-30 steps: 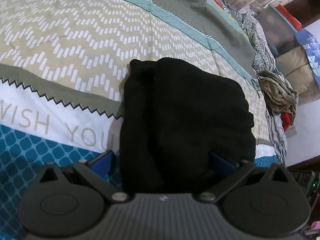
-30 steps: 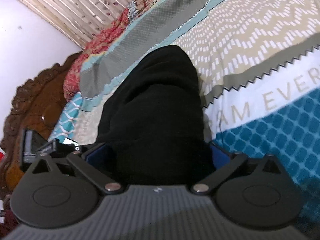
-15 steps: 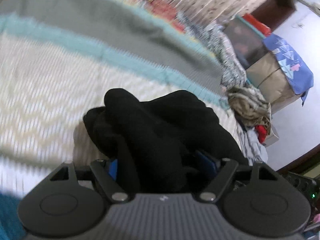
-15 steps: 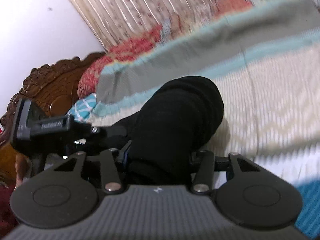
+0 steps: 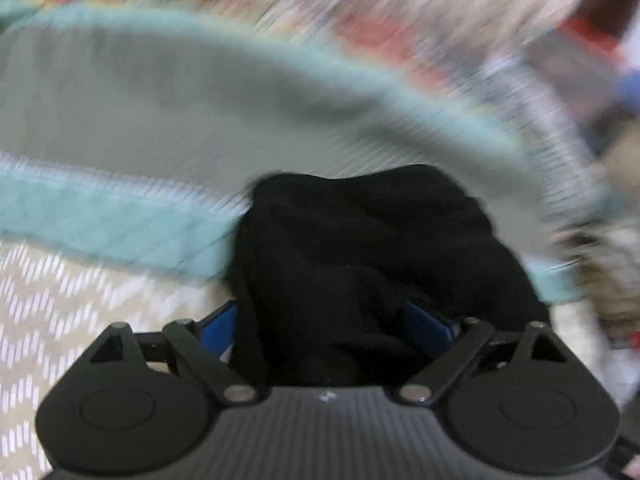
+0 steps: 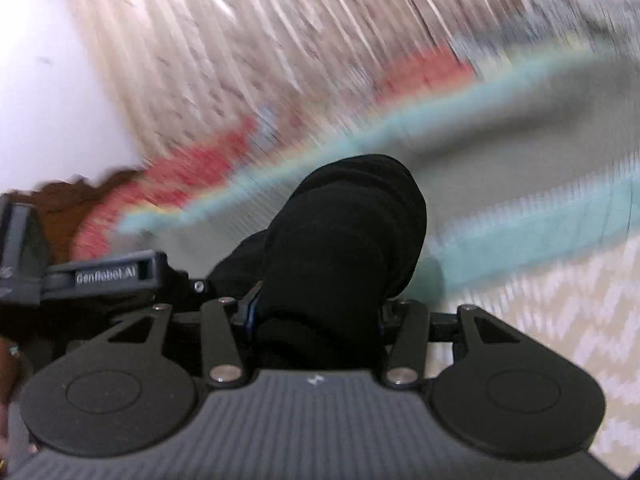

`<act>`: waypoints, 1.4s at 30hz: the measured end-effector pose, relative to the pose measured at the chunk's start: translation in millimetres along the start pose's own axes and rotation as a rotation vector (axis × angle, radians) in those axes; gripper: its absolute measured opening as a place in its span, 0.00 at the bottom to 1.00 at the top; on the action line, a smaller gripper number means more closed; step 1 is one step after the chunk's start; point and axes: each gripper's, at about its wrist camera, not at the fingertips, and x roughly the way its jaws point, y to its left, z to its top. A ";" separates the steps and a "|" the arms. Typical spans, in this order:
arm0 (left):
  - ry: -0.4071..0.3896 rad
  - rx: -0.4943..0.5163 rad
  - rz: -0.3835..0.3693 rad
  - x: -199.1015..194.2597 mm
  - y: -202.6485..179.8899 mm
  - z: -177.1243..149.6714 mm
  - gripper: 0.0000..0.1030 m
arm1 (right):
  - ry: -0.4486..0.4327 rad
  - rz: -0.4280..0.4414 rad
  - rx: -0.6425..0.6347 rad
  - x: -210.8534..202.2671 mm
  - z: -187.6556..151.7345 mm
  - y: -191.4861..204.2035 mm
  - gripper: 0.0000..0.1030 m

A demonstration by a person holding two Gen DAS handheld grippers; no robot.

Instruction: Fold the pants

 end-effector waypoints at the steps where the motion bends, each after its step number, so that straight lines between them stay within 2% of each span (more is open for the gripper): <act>1: 0.063 -0.013 0.069 22.5 5.6 -3.6 0.93 | 0.061 -0.048 0.047 19.1 -6.3 -11.7 0.59; 2: 0.077 -0.037 0.058 31.3 11.3 -7.6 1.00 | 0.087 -0.100 0.103 31.3 -14.2 -25.1 0.67; 4: 0.056 -0.104 0.028 33.3 17.9 -12.6 1.00 | 0.094 -0.054 0.235 34.1 -20.2 -49.9 0.69; 5: 0.053 -0.101 0.031 32.6 17.1 -12.7 1.00 | 0.097 -0.034 0.268 34.3 -20.1 -56.4 0.69; 9: 0.037 -0.045 0.090 19.1 3.2 -13.7 1.00 | 0.103 -0.044 0.221 24.1 -18.9 -49.3 0.75; 13: -0.014 0.017 0.144 -15.5 -13.3 -20.5 1.00 | 0.043 -0.093 0.193 -9.7 -27.2 -33.9 0.82; 20: -0.120 0.161 0.213 -88.2 -37.2 -58.5 1.00 | -0.014 -0.196 0.062 -70.3 -59.3 7.4 0.82; 23: -0.149 0.155 0.217 -118.7 -38.2 -76.2 1.00 | -0.088 -0.241 -0.004 -98.7 -72.6 29.5 0.82; 27: -0.199 0.157 0.255 -156.9 -35.2 -102.1 1.00 | -0.158 -0.264 0.030 -128.6 -82.3 44.3 0.82; 30: -0.227 0.164 0.279 -176.7 -32.1 -118.7 1.00 | -0.139 -0.258 0.055 -140.6 -84.9 54.6 0.82; 37: -0.253 0.154 0.300 -206.8 -23.5 -145.8 1.00 | -0.103 -0.269 -0.009 -165.0 -103.3 82.0 0.89; 42: -0.268 0.179 0.330 -217.5 -23.2 -156.8 1.00 | -0.118 -0.247 -0.029 -175.5 -105.6 95.8 0.90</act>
